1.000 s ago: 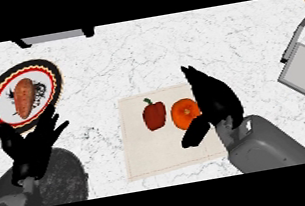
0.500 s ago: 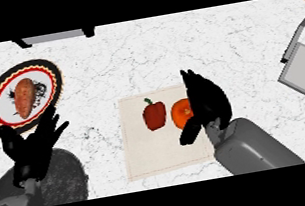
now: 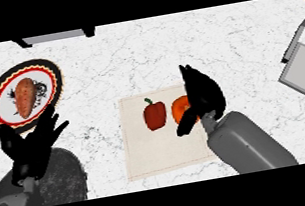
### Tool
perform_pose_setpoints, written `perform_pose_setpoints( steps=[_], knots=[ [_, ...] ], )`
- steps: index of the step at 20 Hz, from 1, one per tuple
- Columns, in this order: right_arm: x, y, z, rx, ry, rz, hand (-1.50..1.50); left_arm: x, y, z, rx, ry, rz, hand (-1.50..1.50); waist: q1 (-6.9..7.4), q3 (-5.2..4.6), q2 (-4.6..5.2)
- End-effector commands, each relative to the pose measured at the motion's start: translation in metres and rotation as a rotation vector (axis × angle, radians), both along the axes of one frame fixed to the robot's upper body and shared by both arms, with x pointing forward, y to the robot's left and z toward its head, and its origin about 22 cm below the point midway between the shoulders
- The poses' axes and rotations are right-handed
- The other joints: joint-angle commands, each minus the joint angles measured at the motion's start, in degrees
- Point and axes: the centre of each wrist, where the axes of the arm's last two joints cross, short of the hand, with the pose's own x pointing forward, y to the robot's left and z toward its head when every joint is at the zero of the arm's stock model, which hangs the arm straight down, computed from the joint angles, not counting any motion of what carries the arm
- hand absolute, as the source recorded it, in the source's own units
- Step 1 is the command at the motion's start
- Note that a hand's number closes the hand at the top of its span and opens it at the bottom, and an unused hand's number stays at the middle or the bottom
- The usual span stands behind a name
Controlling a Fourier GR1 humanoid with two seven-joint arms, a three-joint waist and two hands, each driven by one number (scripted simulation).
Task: Pick the squash from the placemat and place it in the tiered shelf
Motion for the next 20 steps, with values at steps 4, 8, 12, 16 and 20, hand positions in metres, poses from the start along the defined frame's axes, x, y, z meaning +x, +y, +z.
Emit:
perform_pose_setpoints(
  steps=[4, 8, 12, 16, 20],
  knots=[
    [-0.003, -0.007, -0.037, -0.067, 0.188, 0.211, 1.50, -0.004, -0.004, -0.018, 0.007, 0.069, 0.009, 0.00, 0.10, -0.61, 0.66],
    [-0.015, 0.020, -0.050, -0.026, 0.120, 0.243, 1.50, -0.007, -0.002, -0.011, -0.005, 0.089, -0.009, 0.00, 0.17, -0.57, 0.43],
    [-0.018, 0.026, -0.055, 0.034, 0.053, 0.256, 1.50, -0.005, 0.000, -0.013, 0.010, 0.078, -0.001, 0.00, 0.35, -0.57, 0.48],
    [-0.023, 0.033, -0.019, 0.082, -0.044, 0.301, 1.50, -0.017, -0.016, -0.023, -0.015, 0.083, 0.010, 0.00, -0.02, -0.58, 0.32],
    [-0.026, 0.000, 0.005, 0.096, -0.139, 0.069, 1.50, -0.017, 0.005, -0.017, 0.006, 0.087, 0.021, 0.00, -1.08, -0.61, 0.14]
  ],
)
